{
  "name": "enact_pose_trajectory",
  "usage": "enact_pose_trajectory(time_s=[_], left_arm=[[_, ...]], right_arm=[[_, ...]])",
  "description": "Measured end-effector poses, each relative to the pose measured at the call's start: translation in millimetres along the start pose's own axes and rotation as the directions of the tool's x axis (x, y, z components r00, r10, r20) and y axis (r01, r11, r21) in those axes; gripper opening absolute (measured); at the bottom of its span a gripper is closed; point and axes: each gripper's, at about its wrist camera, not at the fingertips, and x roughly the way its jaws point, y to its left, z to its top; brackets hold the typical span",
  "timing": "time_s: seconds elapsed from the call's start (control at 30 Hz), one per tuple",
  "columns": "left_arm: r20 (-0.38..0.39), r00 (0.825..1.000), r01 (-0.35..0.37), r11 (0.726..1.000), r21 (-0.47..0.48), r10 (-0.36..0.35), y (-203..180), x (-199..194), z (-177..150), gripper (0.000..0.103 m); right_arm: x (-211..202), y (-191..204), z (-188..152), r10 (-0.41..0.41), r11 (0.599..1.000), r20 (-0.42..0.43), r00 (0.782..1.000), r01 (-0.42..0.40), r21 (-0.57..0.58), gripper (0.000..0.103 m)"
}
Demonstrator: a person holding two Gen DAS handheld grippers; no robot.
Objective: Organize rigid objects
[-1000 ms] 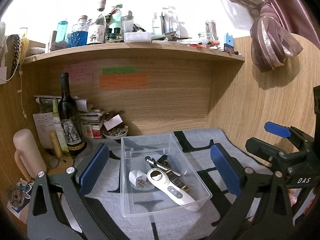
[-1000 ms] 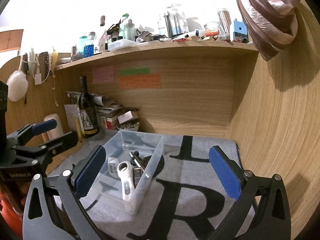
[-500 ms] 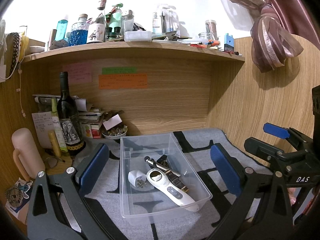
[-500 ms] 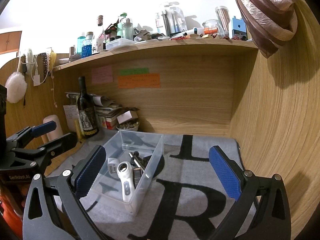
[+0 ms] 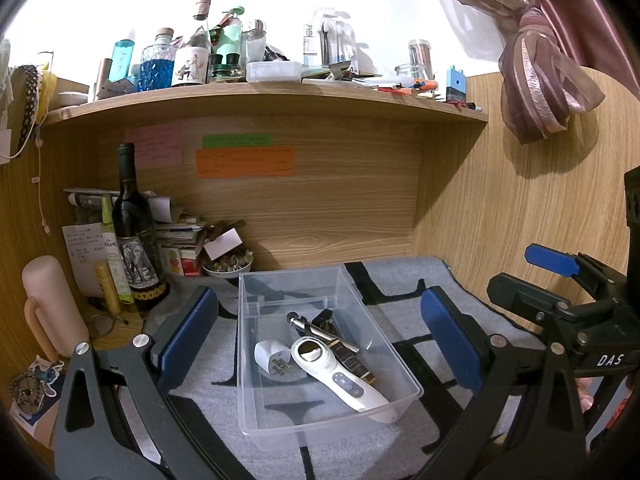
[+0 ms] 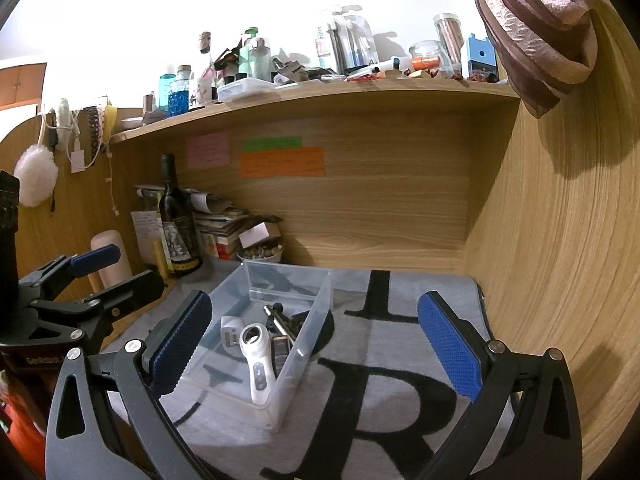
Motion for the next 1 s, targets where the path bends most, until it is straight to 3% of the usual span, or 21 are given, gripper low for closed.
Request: enact_pose_trajectory(time_s=[1.0], left_arm=[[-0.007, 1.0, 0.021, 0.999, -0.028, -0.022, -0.3, 4.6, -2.4, 0.103]], right_arm=[[-1.6, 5.8, 0.6, -0.009, 1.0, -0.001, 1.0, 0.009, 0.003, 0.103]])
